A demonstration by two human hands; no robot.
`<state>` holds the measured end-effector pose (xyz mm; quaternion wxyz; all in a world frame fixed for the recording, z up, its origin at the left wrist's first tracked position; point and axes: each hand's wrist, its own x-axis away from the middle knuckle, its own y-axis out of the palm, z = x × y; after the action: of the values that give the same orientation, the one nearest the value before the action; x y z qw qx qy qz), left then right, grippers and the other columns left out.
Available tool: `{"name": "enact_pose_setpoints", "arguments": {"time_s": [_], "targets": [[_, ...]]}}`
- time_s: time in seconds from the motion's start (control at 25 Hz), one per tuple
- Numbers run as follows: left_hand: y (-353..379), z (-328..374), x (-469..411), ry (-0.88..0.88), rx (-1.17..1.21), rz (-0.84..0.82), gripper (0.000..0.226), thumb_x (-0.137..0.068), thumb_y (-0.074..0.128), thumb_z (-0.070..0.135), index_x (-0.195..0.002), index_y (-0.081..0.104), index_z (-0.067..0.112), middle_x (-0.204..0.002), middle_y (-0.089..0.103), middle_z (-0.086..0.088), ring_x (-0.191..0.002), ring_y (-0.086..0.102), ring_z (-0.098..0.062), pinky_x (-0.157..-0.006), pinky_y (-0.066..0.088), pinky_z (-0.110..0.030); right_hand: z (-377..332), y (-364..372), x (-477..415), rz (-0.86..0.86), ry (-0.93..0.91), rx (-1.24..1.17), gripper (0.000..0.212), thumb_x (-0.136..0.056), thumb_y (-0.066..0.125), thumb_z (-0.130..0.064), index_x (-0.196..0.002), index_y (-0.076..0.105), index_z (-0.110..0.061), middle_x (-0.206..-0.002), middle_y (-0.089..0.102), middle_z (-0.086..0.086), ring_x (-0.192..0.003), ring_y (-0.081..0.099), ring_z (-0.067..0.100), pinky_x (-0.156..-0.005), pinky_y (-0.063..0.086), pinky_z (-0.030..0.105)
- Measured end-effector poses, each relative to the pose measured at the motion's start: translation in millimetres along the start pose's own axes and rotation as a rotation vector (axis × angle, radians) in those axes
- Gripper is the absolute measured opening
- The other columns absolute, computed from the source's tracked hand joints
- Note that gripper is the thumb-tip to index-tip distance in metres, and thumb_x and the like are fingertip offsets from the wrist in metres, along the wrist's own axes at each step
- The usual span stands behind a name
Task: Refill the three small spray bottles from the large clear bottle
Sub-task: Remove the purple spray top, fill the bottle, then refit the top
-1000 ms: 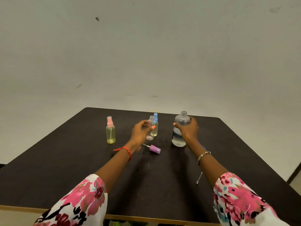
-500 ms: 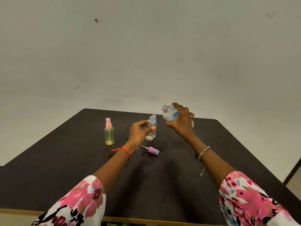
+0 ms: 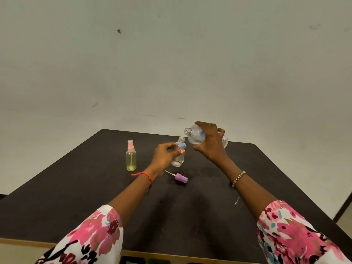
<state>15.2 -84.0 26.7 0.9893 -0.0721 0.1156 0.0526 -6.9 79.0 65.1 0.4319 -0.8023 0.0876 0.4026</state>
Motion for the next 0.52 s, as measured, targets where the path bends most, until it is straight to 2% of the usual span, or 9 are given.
{"name": "enact_pose_setpoints", "arguments": {"time_s": [0.24,0.52], "targets": [[-1.0,8.3,7.2,0.005,-0.003,-0.031,0.039,-0.080,0.068,0.011,-0.118,0.060,0.005,-0.106,0.059,-0.005,-0.099,0.057,-0.017,-0.087,0.049,-0.029,-2.1,-1.5,0.0,-0.022,-0.042,0.044,0.067,-0.058,0.060,-0.029,-0.123,0.051,-0.014,-0.123,0.057,0.007,-0.115,0.046,0.027,-0.087,0.014,0.030],[-4.1,7.8,9.2,0.003,0.001,-0.040,0.036,-0.080,0.068,0.012,-0.115,0.062,0.005,-0.107,0.060,-0.003,-0.101,0.058,-0.018,-0.088,0.050,-0.030,-1.5,-1.3,-1.2,-0.037,-0.076,0.111,0.063,-0.060,0.059,-0.029,-0.121,0.052,-0.015,-0.123,0.058,0.006,-0.114,0.047,0.027,-0.086,0.016,0.032]]}}
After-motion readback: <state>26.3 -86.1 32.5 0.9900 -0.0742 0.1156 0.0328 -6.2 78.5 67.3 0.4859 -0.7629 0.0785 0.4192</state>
